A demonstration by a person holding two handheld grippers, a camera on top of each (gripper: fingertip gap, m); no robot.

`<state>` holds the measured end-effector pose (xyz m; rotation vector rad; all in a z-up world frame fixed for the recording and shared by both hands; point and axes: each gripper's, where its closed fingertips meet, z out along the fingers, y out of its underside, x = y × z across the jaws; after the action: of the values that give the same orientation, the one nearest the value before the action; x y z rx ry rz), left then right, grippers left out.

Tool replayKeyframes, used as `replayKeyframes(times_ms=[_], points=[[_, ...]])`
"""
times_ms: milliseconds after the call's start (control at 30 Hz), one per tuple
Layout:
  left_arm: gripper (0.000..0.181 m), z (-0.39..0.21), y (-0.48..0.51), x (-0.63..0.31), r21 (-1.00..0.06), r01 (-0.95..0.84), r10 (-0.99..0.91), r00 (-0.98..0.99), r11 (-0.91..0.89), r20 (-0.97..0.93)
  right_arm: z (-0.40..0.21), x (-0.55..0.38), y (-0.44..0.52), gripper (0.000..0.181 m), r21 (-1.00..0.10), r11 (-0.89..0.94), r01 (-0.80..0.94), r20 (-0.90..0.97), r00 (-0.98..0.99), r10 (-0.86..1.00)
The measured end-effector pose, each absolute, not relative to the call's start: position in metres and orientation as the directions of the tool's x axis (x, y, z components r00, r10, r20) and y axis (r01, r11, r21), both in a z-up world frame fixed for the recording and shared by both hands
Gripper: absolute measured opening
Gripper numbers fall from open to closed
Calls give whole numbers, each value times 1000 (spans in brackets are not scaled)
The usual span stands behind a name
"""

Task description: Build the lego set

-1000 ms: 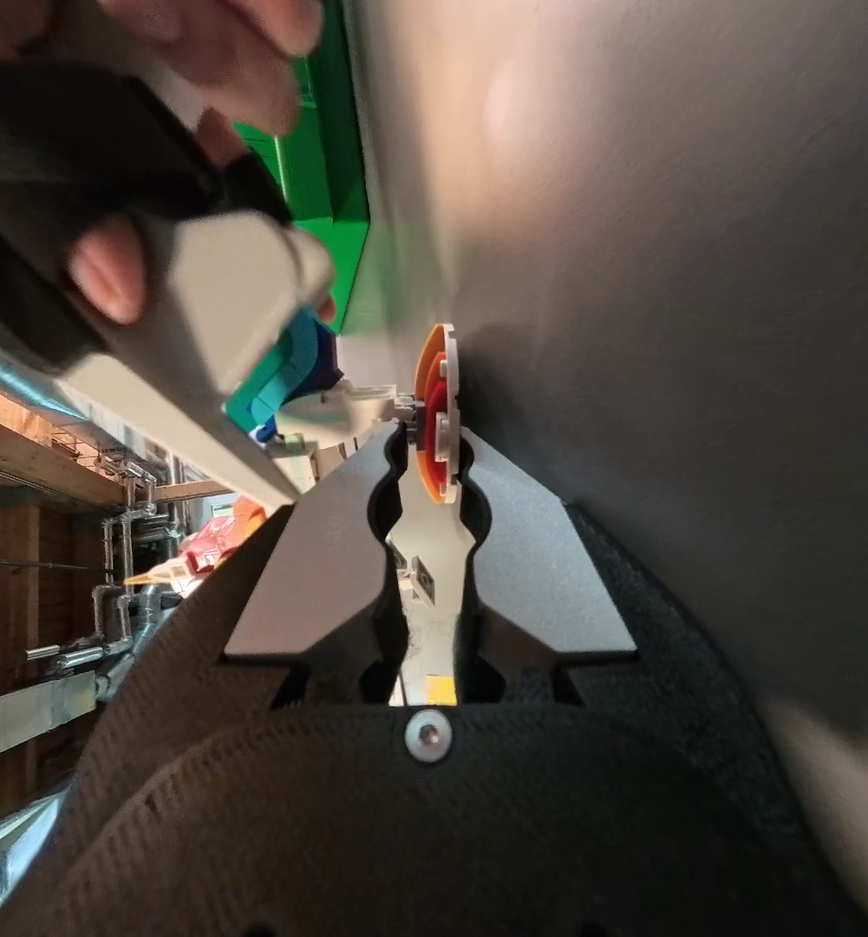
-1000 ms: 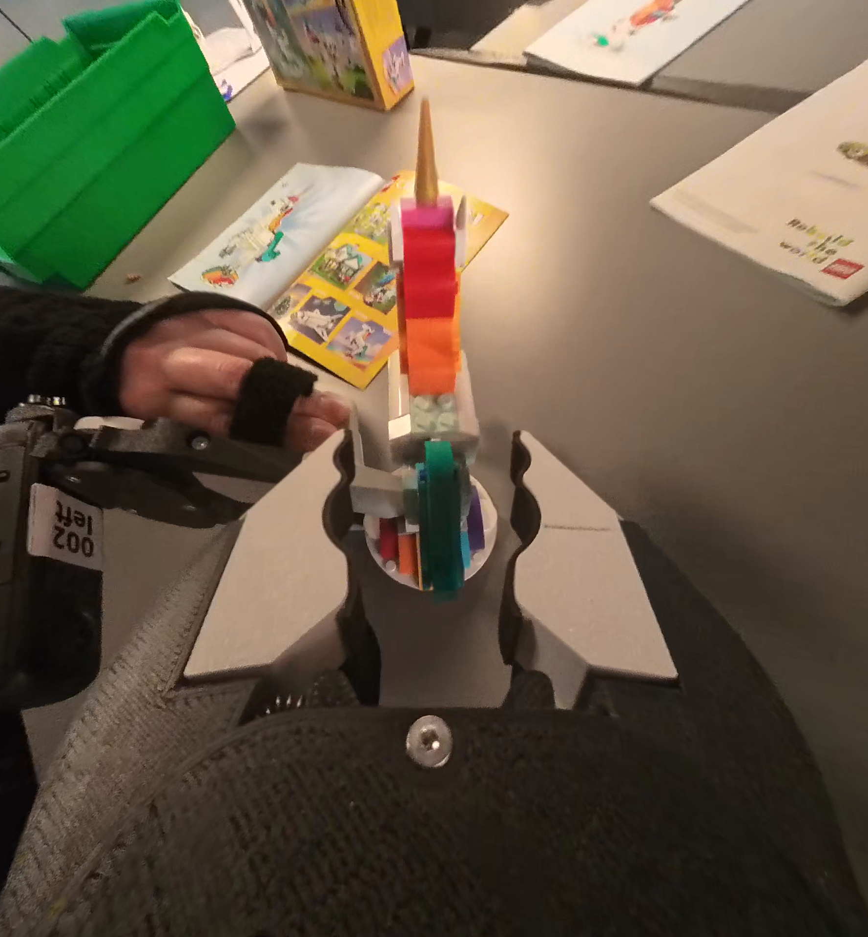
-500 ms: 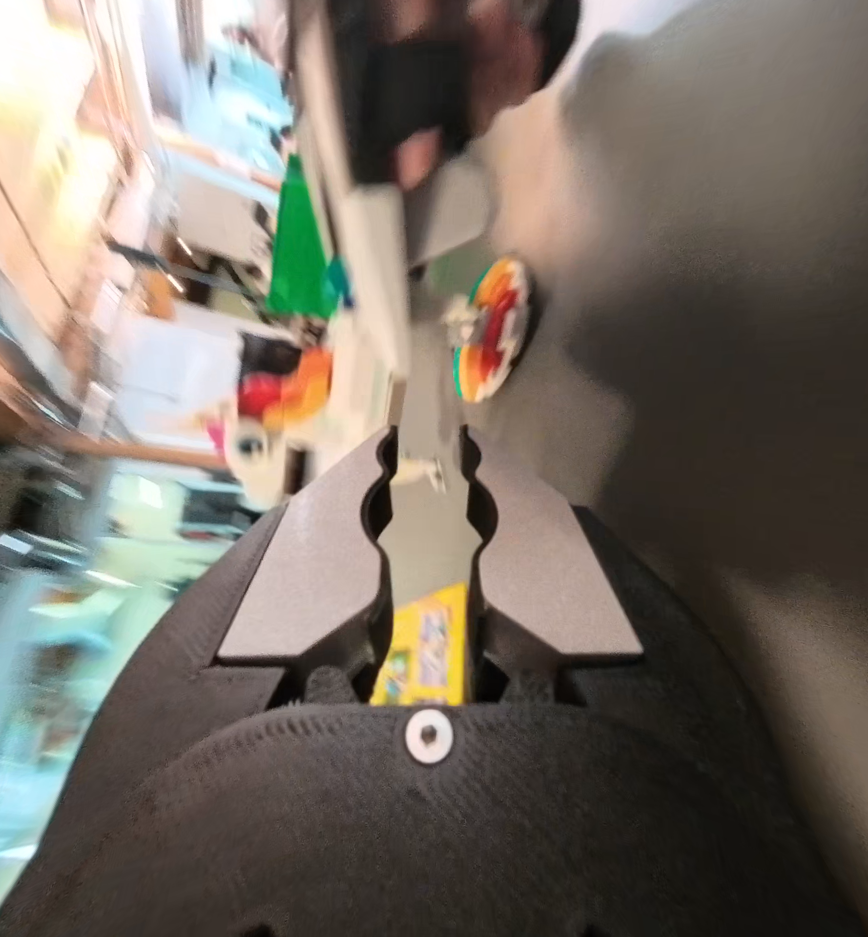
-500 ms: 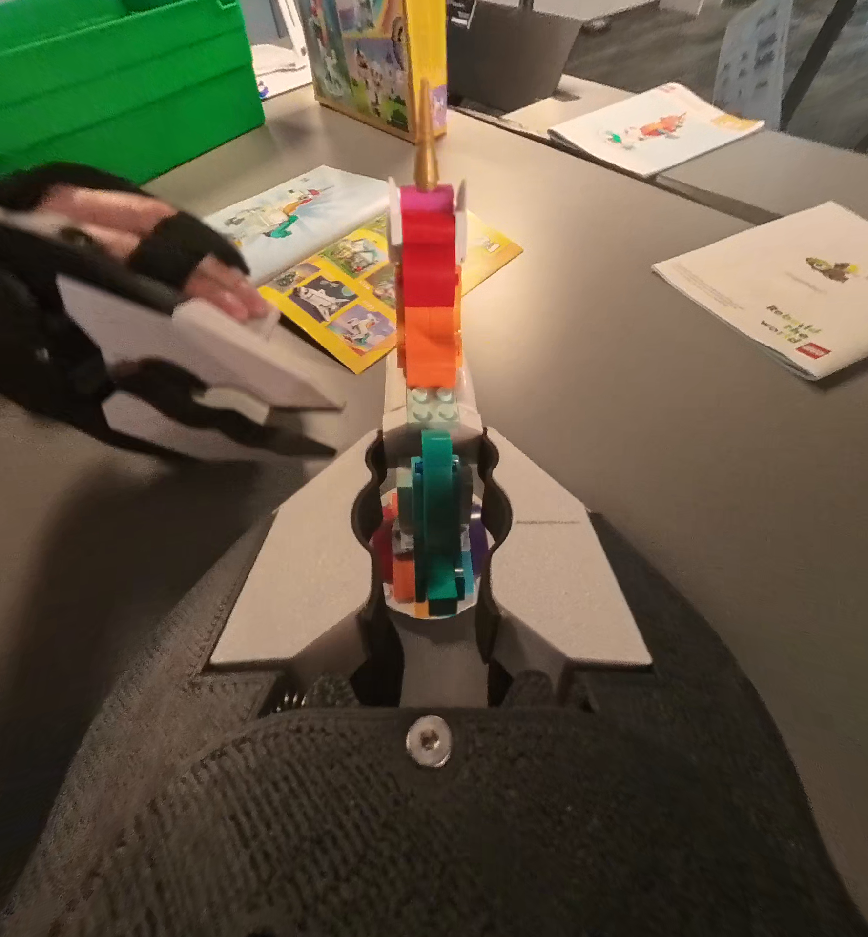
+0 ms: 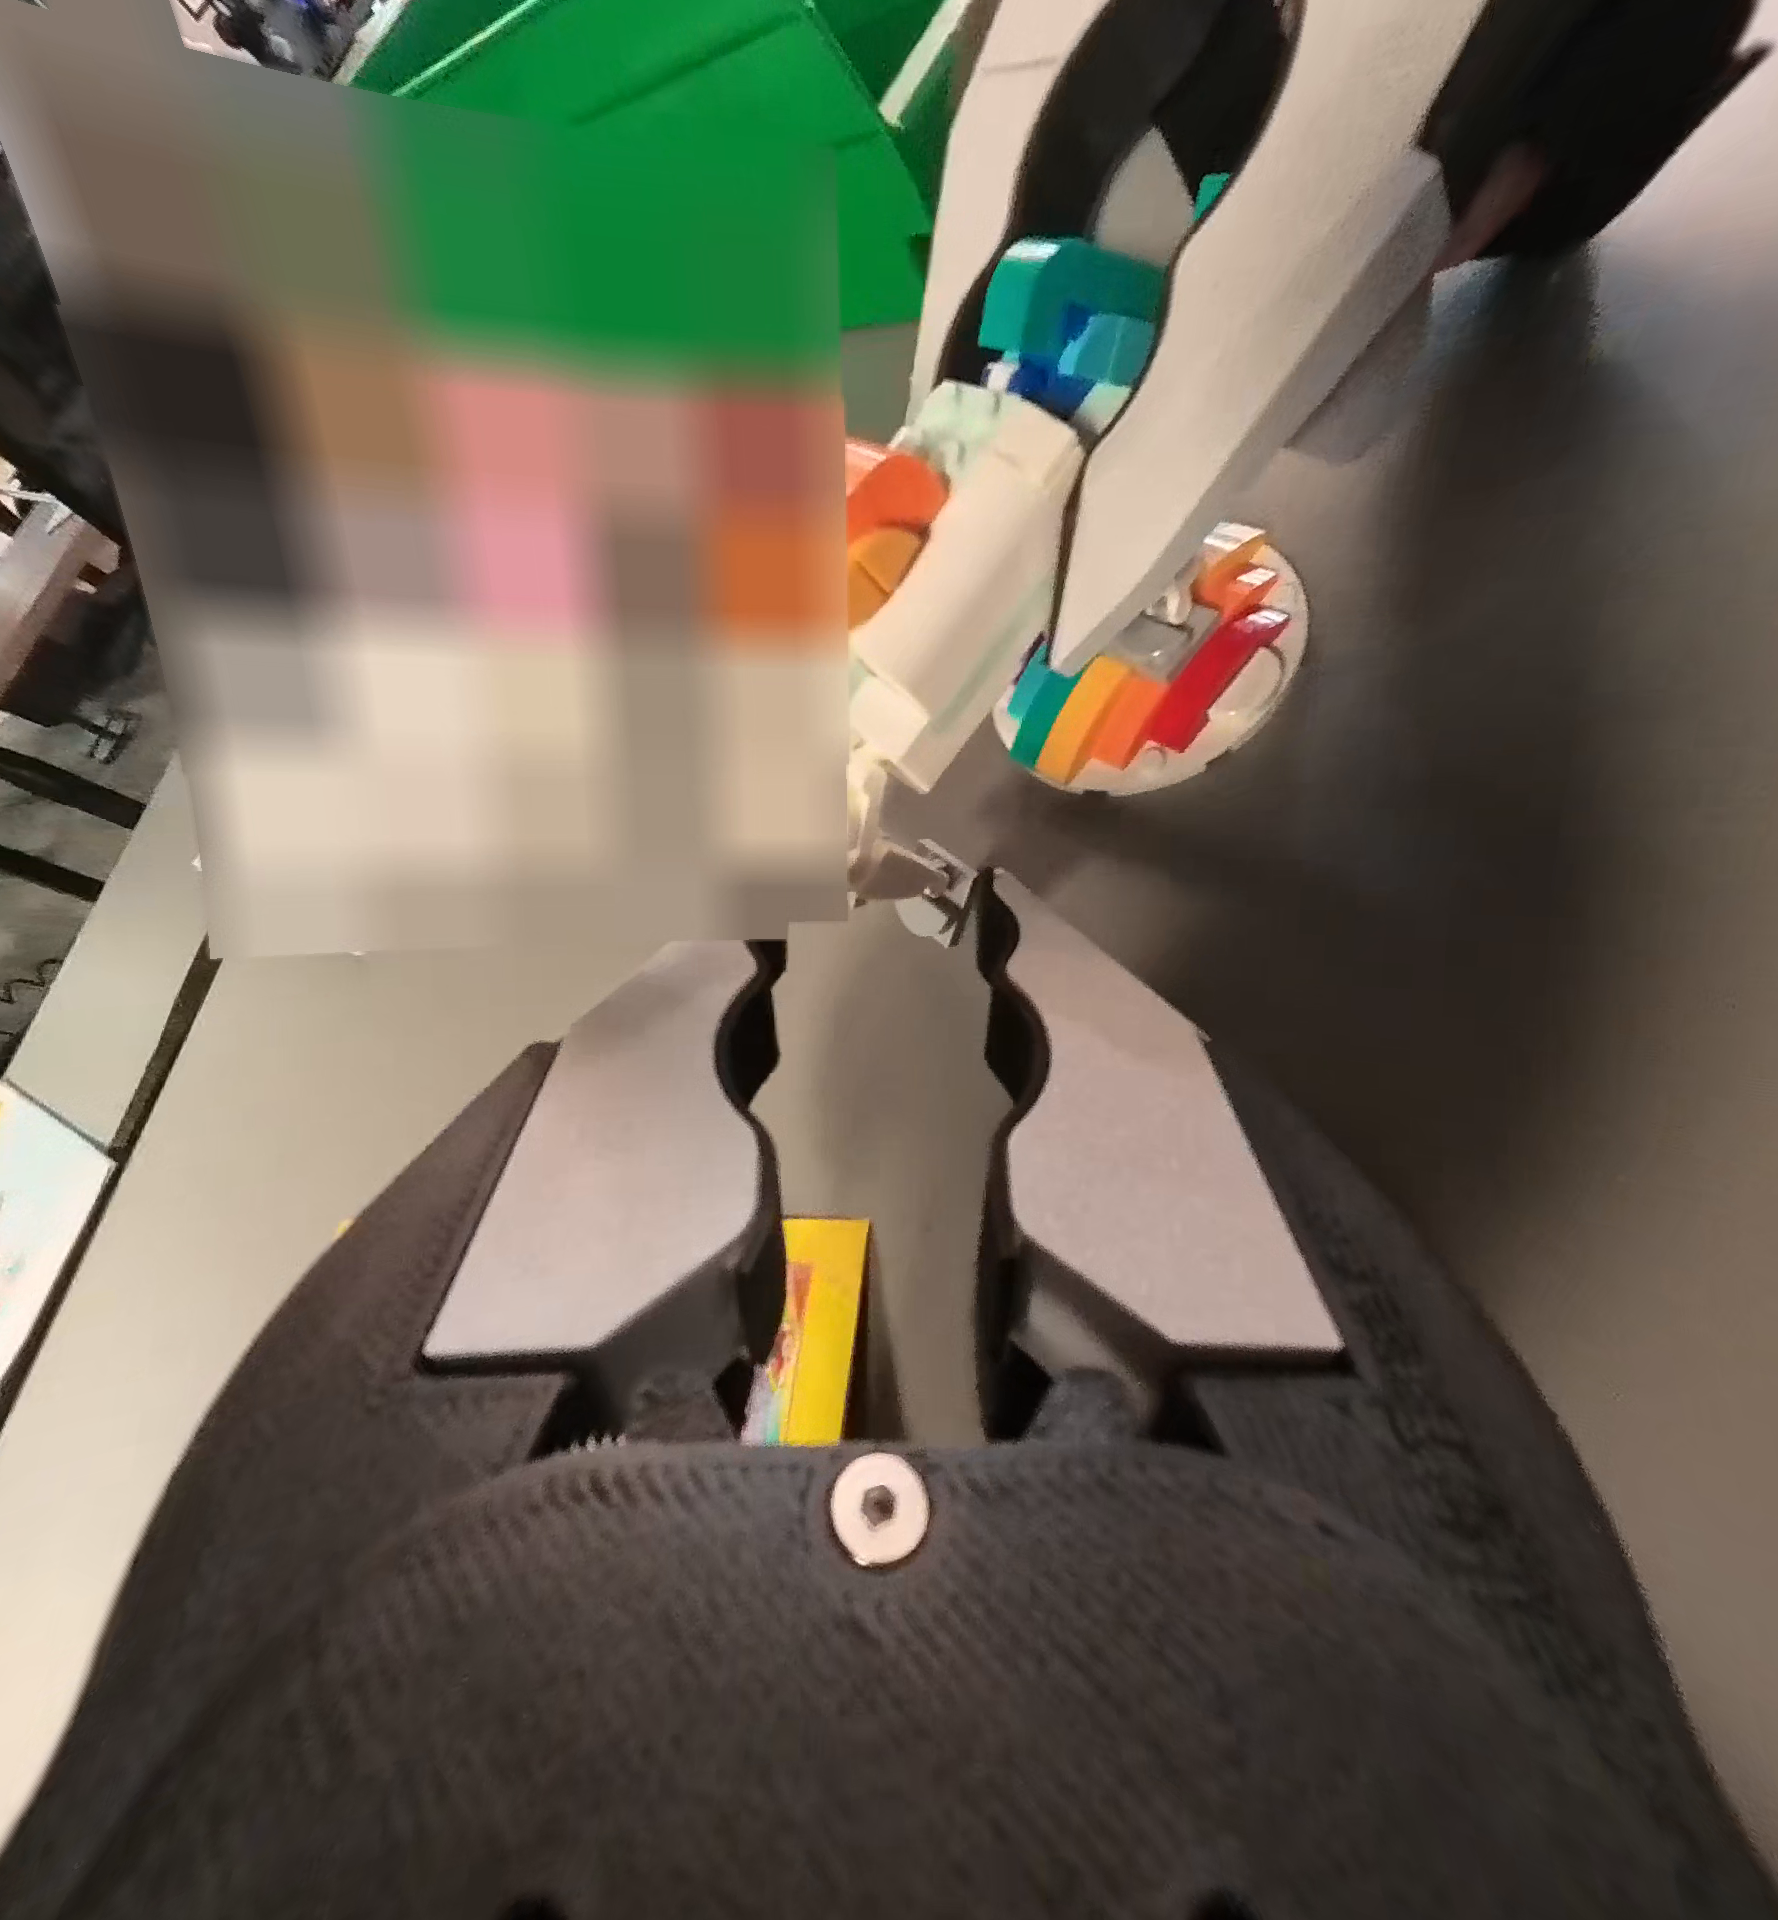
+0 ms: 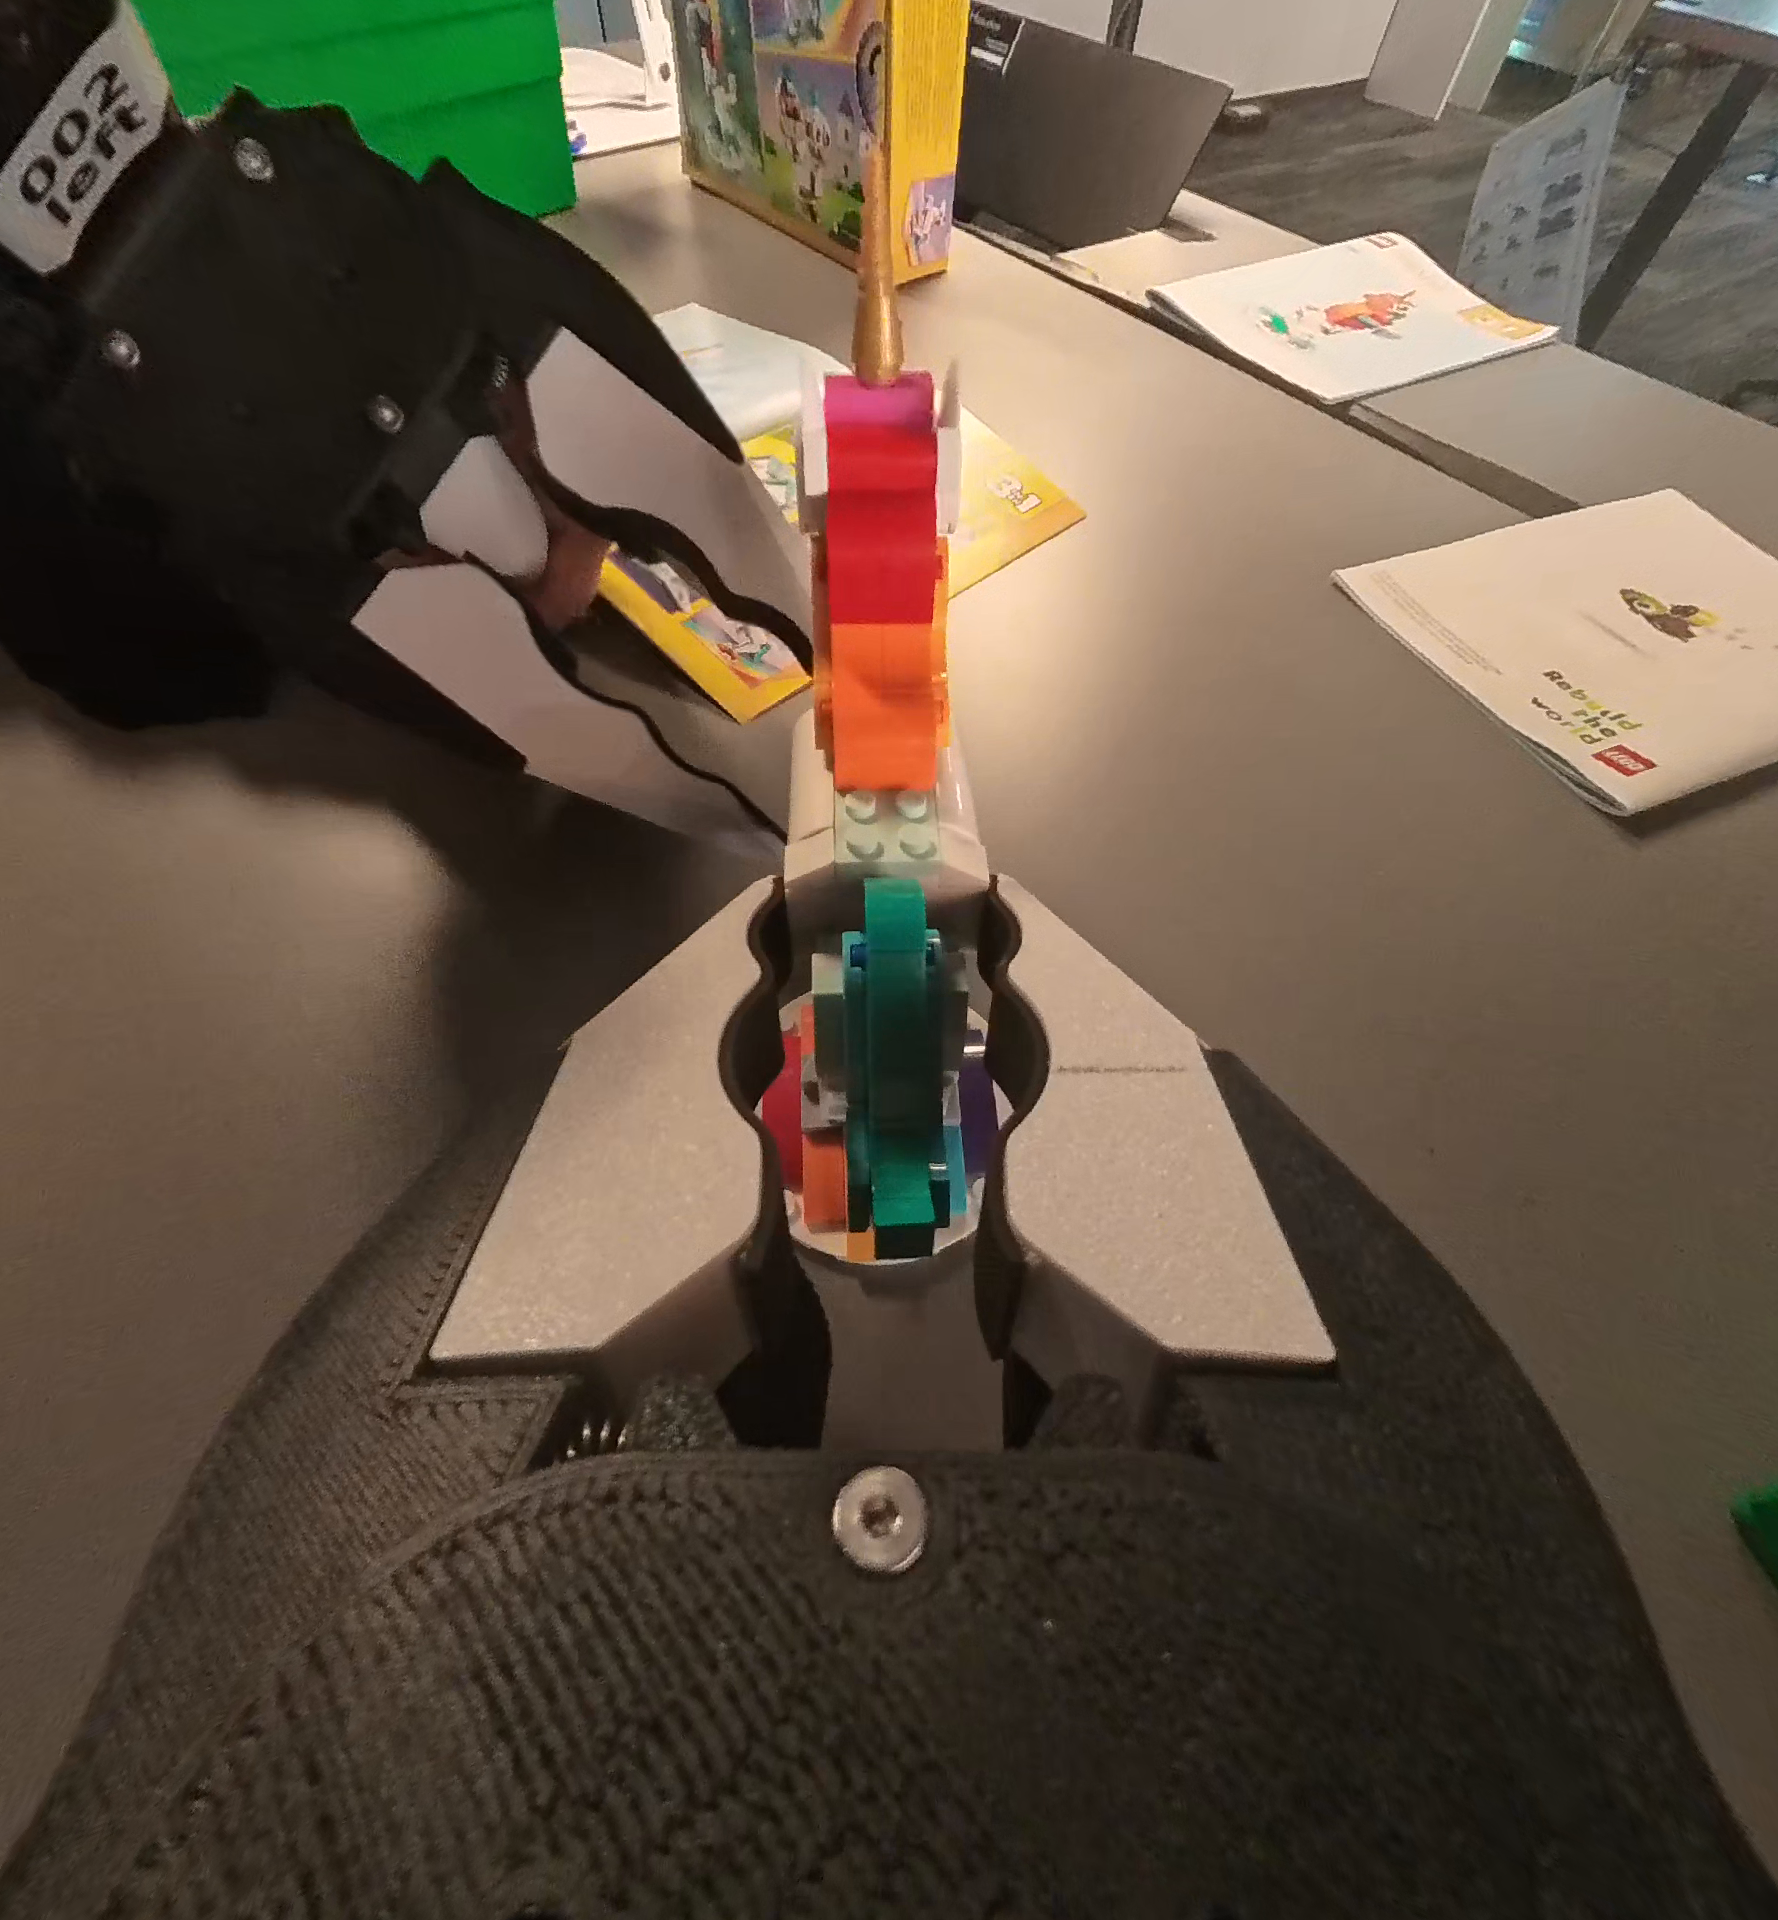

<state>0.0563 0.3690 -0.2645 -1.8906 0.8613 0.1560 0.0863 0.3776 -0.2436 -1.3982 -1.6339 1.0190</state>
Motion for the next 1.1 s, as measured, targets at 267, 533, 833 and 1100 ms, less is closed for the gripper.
replayKeyframes(times_ms=[267, 533, 833, 1100], points=[[37, -256, 374, 51, -796, -557, -464, 785, -237, -410, -243, 86, 384, 35, -913, 70, 402, 37, -90, 995], [33, -254, 380, 53, -839, -457, -457, 839, -296, -295, -243, 86, 387, 35, -914, 56, 403, 28, -75, 997], [14, -263, 387, 57, -801, -479, -456, 839, -360, -297, -243, 86, 388, 34, -914, 47, 403, 23, -66, 998], [12, -244, 388, 47, -722, -658, -374, 739, -216, -561, -243, 87, 389, 34, -915, 43, 402, 21, -61, 998]])
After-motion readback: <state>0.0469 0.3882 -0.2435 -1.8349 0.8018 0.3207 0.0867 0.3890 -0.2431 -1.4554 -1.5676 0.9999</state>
